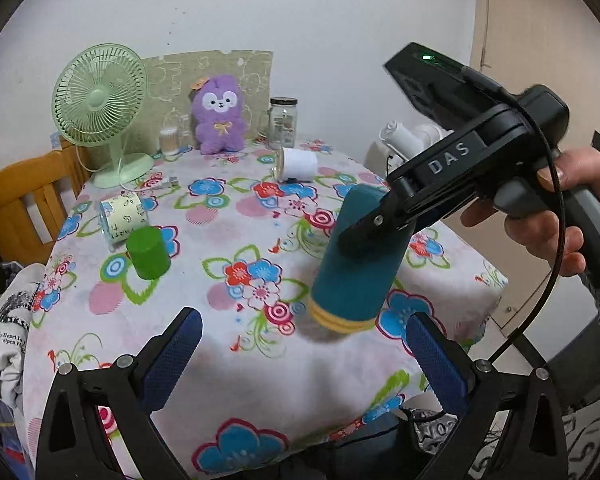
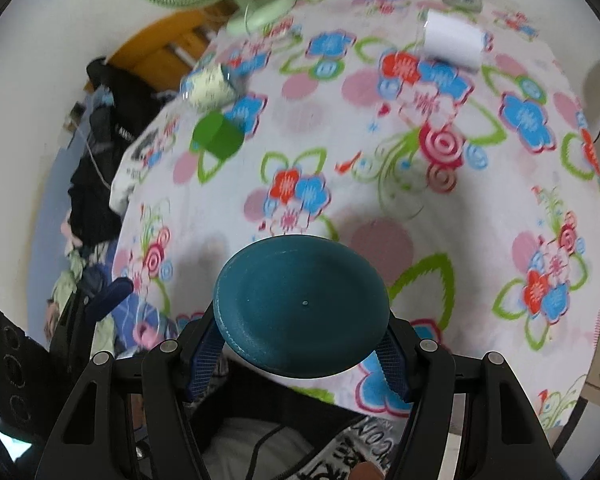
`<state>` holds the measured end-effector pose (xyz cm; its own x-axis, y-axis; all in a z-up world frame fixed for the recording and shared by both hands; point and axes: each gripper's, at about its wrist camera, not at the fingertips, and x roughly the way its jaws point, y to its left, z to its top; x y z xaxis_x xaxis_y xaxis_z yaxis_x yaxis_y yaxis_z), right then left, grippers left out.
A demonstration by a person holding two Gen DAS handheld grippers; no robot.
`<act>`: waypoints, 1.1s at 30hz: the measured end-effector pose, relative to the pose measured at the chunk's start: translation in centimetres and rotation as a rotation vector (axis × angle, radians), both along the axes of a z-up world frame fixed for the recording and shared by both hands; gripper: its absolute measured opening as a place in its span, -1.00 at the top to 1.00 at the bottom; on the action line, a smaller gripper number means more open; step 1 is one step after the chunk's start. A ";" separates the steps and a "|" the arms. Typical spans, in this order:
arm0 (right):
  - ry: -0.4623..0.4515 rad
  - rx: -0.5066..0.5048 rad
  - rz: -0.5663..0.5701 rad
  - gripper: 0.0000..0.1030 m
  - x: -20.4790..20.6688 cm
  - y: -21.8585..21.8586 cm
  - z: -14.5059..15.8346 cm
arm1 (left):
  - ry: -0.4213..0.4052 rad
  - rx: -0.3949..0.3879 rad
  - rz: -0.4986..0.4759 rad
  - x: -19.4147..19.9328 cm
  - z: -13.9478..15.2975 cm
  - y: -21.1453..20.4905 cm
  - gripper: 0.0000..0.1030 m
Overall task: Flip cup upside down
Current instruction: 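Lower the teal cup onto the tablecloth and open the right gripper, then move the left gripper to the teal cup and grasp its body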
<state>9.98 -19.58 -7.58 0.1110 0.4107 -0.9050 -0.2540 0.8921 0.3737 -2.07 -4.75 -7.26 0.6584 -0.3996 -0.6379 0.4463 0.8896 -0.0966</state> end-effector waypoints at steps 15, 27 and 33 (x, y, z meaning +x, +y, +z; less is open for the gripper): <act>0.024 0.006 0.016 -0.40 4.6 3.4 -4.1 | 0.045 -0.026 0.136 1.7 -1.1 0.8 -1.00; 0.018 0.022 0.020 -0.58 5.1 3.7 -4.7 | 0.091 -0.063 0.183 3.1 -1.4 1.2 -1.00; -0.045 0.042 0.035 -0.63 3.8 2.7 -3.6 | 0.096 -0.065 0.189 3.8 -1.1 0.7 -1.00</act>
<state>13.78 -16.85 -11.19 0.1364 0.4528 -0.8811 -0.3023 0.8660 0.3982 1.70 -4.10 -8.38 0.6625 -0.3171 -0.6786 0.2585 0.9471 -0.1903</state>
